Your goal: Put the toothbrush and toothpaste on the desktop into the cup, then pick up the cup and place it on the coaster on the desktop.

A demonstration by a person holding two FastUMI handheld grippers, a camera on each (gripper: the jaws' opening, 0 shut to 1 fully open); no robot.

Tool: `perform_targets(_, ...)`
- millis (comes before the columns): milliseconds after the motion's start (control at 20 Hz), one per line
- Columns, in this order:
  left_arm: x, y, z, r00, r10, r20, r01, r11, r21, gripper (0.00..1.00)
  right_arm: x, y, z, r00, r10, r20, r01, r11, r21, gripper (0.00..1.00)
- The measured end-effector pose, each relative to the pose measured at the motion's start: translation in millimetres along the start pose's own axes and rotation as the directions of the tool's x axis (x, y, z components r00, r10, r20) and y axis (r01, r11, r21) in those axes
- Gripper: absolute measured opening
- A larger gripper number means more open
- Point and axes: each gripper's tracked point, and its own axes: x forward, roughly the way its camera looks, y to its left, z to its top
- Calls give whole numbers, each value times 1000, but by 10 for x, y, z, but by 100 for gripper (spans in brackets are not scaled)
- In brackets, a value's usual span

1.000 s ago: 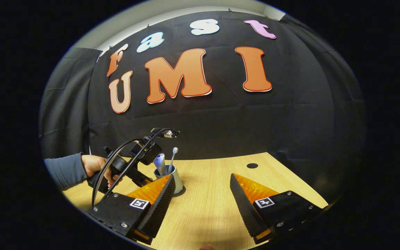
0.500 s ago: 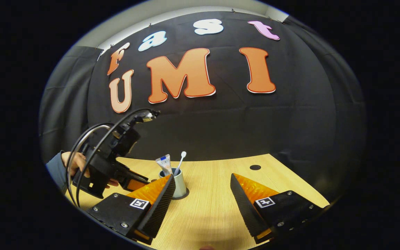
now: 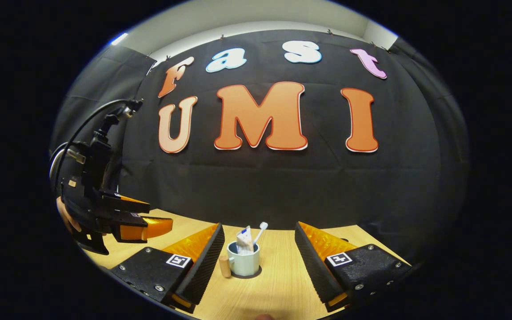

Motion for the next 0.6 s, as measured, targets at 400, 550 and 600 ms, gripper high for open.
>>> perform_targets(400, 73, 91, 301, 940, 121, 319, -102, 992, -78, 99, 1, 280, 286, 994, 7, 108, -1, 999, -49, 96)
perform_targets(550, 116, 80, 302, 939, 135, 317, -106, 988, -108, 99, -6, 315, 256, 995, 13, 99, -9, 999, -42, 96)
perform_targets(600, 136, 72, 307, 939, 135, 315, -103, 988, -114, 99, -6, 332, 246, 995, 16, 99, -12, 999, -41, 96)
